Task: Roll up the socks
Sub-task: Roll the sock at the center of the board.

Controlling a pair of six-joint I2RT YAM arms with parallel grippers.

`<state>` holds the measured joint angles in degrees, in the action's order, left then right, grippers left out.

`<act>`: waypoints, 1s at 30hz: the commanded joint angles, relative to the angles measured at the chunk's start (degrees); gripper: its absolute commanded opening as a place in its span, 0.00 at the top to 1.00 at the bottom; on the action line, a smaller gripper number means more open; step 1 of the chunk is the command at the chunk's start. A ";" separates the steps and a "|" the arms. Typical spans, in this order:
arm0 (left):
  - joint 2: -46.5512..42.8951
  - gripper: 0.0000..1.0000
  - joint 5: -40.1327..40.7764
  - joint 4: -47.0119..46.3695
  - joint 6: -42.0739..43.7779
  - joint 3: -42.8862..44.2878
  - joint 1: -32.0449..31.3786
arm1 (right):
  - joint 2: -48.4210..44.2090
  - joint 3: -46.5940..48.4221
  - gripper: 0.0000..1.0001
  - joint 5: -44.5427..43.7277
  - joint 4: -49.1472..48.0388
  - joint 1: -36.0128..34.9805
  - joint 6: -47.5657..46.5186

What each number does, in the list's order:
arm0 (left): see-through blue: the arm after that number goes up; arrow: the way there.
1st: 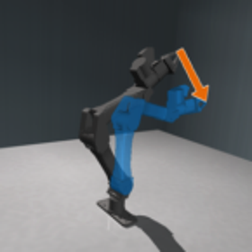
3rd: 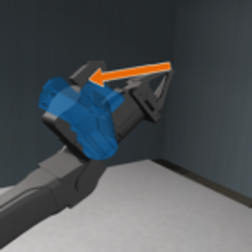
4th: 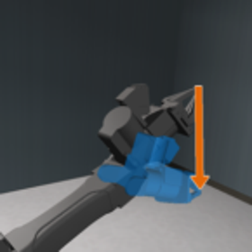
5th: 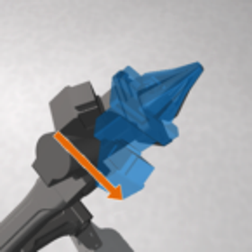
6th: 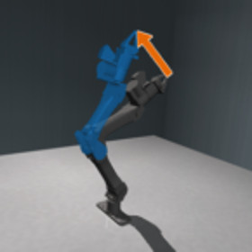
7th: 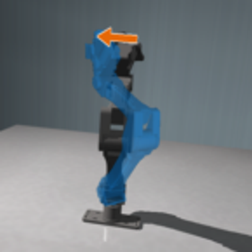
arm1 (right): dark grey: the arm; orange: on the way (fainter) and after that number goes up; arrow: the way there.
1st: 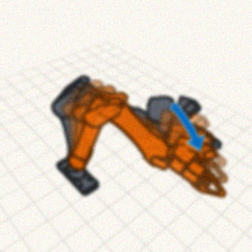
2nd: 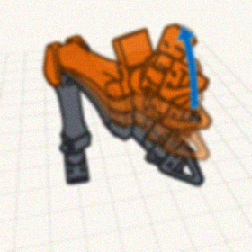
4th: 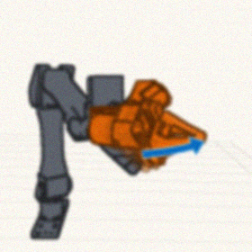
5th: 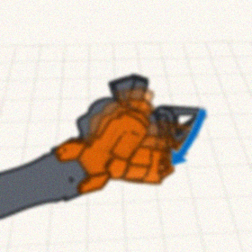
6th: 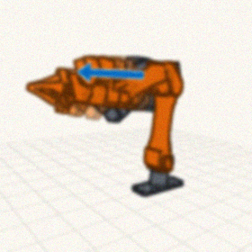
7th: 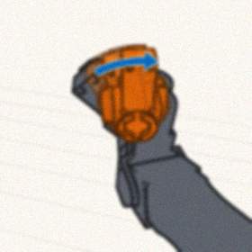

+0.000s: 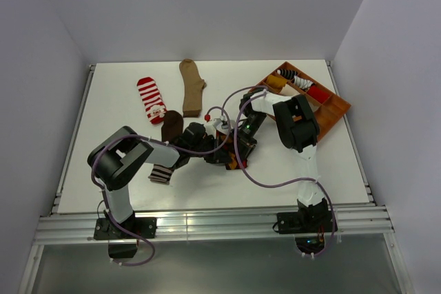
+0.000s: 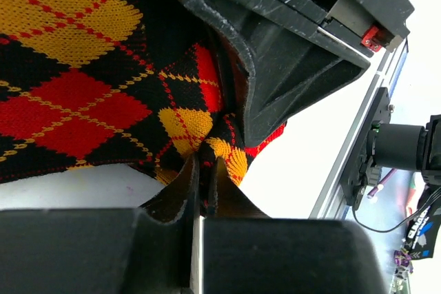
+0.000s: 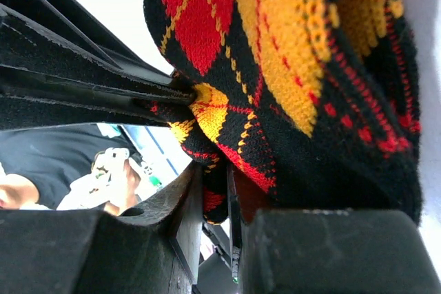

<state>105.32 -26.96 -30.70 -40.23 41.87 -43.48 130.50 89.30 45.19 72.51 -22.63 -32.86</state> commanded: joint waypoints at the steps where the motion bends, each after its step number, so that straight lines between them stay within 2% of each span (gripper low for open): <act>1: 2.26 1.00 -0.46 6.26 -0.37 -0.29 -0.81 | -2.52 -0.09 0.79 -4.06 -8.43 -0.39 -0.71; 5: 2.17 1.00 -0.55 6.70 -1.61 -1.26 -0.73 | -4.55 -1.23 0.77 -3.53 -10.19 -0.31 0.08; 12: 2.88 1.00 -3.18 5.83 -4.33 -3.63 0.24 | -9.90 -4.39 0.67 -0.81 -14.93 0.74 0.78; 21: 4.37 1.00 -8.63 1.70 -7.76 -7.59 3.84 | -18.87 -9.13 0.62 1.57 -21.78 7.07 -0.45; 30: 6.04 1.00 -14.61 6.70 -10.75 -5.84 8.15 | -37.49 -23.63 0.56 -0.80 -33.47 7.87 -6.94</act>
<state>108.42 -41.91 -35.35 -52.29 37.12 -36.47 99.11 69.06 44.91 45.58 -14.13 -35.79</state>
